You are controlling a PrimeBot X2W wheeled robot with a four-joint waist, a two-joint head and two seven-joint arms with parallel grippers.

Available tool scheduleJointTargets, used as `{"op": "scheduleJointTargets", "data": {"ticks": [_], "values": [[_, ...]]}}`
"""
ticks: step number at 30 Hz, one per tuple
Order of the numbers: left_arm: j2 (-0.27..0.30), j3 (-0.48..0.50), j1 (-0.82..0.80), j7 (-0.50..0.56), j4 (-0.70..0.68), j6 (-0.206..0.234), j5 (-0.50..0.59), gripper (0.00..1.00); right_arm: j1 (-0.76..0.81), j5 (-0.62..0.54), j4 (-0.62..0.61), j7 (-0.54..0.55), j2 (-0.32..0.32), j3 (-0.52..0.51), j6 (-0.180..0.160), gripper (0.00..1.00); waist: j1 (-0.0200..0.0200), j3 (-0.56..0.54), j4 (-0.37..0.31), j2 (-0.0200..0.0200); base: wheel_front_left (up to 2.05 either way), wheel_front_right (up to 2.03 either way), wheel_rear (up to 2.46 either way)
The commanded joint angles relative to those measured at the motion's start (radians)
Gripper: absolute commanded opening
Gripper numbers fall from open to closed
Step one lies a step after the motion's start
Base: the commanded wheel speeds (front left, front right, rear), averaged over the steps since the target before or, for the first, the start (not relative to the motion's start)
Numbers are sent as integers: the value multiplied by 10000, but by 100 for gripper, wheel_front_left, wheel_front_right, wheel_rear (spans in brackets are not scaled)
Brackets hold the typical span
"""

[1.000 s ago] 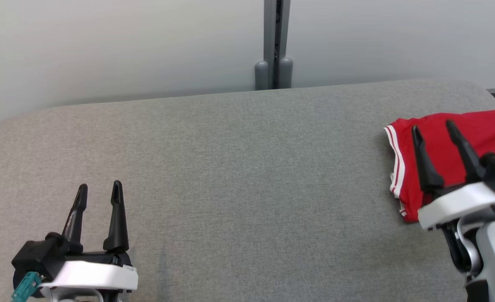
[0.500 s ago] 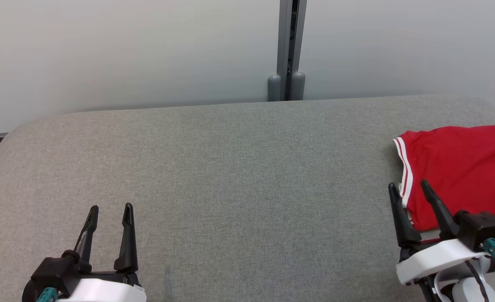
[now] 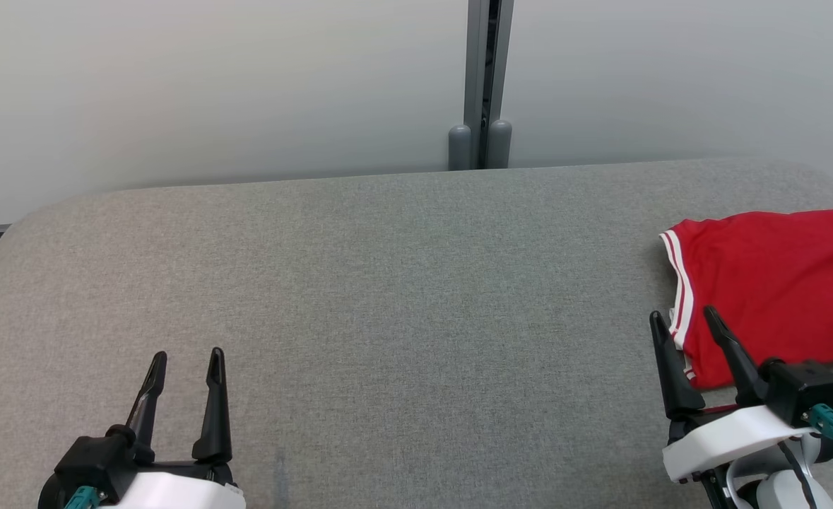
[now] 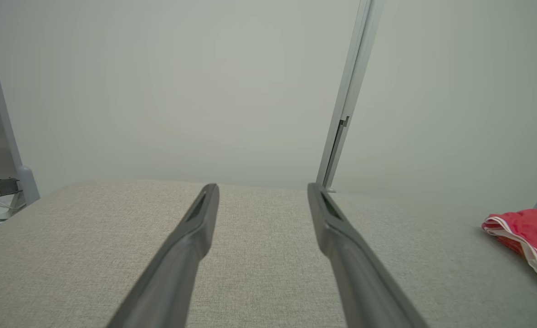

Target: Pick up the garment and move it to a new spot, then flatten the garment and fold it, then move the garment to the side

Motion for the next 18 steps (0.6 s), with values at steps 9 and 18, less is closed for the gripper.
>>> {"op": "scheduleJointTargets", "data": {"ticks": [9, 18], "values": [[-1, 75, -87, -35, 194, -104, -18, 100, -8, -53, 31, 28, 7, 21, 2, 100, 0, 4, 41, -1, 0, 0, 0], [-70, 152, -118, 364, 575, -164, -1085, 0, 120, 996, 177, 288, 156, -128, 0, 0, 0, 3, 44, -1, 0, 0, 0]]}}
